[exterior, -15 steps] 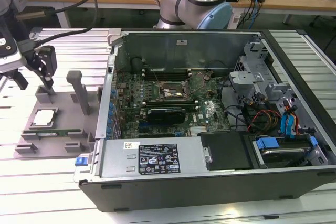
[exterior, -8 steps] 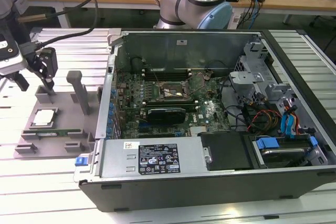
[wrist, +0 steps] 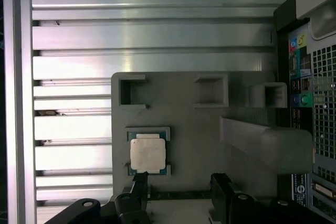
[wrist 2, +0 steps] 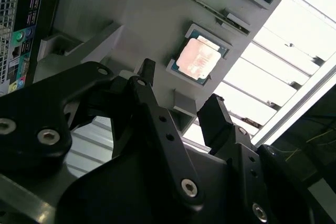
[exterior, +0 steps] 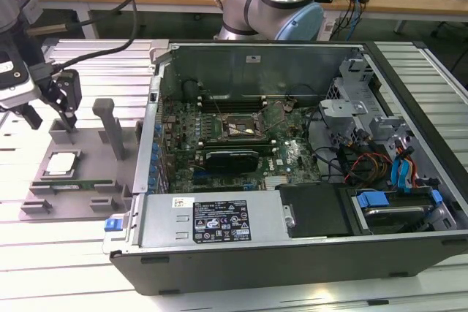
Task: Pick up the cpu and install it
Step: 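Pick up the cpu and move it towards the insertion slot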
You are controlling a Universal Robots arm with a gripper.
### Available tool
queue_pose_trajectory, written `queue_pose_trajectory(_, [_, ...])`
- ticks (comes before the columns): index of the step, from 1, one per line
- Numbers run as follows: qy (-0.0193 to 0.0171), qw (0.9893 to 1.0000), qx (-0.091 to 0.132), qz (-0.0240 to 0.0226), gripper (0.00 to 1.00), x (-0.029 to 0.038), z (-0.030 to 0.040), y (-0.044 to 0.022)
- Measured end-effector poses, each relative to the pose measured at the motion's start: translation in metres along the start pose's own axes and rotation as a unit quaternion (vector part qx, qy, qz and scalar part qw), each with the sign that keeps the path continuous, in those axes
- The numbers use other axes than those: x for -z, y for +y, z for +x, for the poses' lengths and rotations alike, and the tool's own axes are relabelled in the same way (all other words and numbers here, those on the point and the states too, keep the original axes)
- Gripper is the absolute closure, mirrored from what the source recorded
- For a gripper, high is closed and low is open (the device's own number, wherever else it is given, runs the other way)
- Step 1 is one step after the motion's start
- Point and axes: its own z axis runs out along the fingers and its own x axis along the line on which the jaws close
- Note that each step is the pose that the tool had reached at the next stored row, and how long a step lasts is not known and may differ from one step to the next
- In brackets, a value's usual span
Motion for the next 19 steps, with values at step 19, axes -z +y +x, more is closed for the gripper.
queue_pose_trajectory(19, [0.0,1.0,0.0,0.0,0.4,-0.0119,0.0004,-0.0006])
